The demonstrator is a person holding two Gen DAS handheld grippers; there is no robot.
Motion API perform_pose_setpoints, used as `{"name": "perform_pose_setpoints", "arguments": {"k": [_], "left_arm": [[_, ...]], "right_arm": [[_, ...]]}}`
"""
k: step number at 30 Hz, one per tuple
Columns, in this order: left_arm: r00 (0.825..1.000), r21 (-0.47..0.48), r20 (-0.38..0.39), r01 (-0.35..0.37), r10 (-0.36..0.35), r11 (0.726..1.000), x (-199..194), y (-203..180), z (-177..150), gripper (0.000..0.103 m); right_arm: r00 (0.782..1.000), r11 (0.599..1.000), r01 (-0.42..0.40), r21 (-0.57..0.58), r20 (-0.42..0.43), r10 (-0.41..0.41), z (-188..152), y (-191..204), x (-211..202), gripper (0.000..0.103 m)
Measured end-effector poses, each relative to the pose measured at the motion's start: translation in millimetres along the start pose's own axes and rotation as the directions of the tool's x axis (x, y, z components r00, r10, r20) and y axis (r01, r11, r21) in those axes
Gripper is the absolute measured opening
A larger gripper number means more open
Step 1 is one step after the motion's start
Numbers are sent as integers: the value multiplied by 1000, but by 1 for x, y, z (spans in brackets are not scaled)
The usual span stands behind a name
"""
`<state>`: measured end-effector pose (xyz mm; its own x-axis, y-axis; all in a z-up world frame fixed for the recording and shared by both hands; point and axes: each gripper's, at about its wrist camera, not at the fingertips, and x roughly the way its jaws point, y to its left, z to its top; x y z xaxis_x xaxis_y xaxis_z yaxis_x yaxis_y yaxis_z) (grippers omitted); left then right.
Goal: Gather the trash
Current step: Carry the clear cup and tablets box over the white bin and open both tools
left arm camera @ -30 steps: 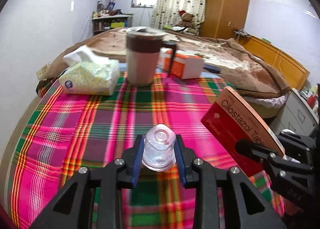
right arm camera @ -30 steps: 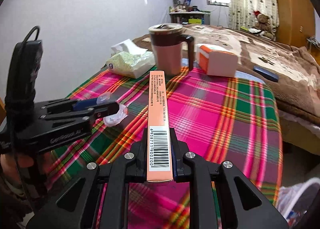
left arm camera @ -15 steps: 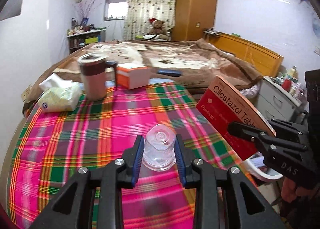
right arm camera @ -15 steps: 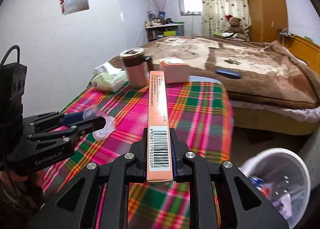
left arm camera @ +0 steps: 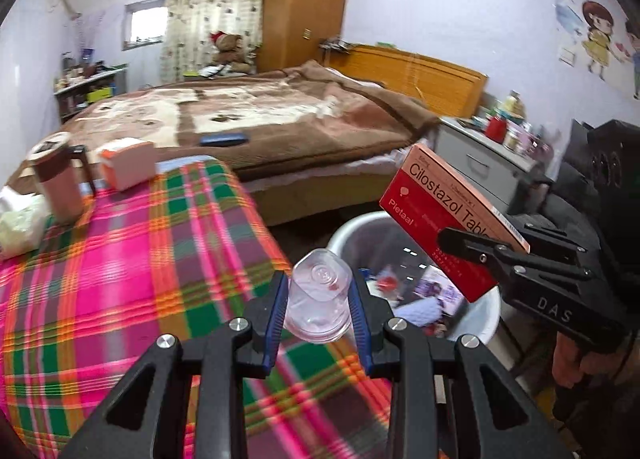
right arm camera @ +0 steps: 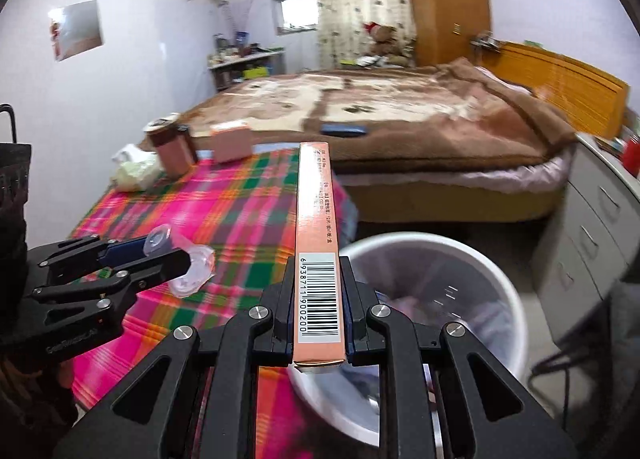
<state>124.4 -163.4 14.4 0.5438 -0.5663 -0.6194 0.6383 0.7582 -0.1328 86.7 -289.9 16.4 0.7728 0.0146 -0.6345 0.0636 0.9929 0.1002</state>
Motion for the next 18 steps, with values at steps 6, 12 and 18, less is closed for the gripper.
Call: {"name": "perform_pose_setpoints", "arguments": {"k": [6,12,18], "left_arm": [[997,42,-48,56,-54,998,30,-39,1,32],[994,58,-80,80,-76,995,52,-65,-2,33],[993,71,-92,79,-73,994,59,-76,-4,34]], "right_arm": [[996,996,72,56,-64,-69,-12,-31,11,18],[982,984,139,110,-148,-122,-28,-62,27,18],[979,975,140,171,-169,-111,-34,-79,31,19]]}}
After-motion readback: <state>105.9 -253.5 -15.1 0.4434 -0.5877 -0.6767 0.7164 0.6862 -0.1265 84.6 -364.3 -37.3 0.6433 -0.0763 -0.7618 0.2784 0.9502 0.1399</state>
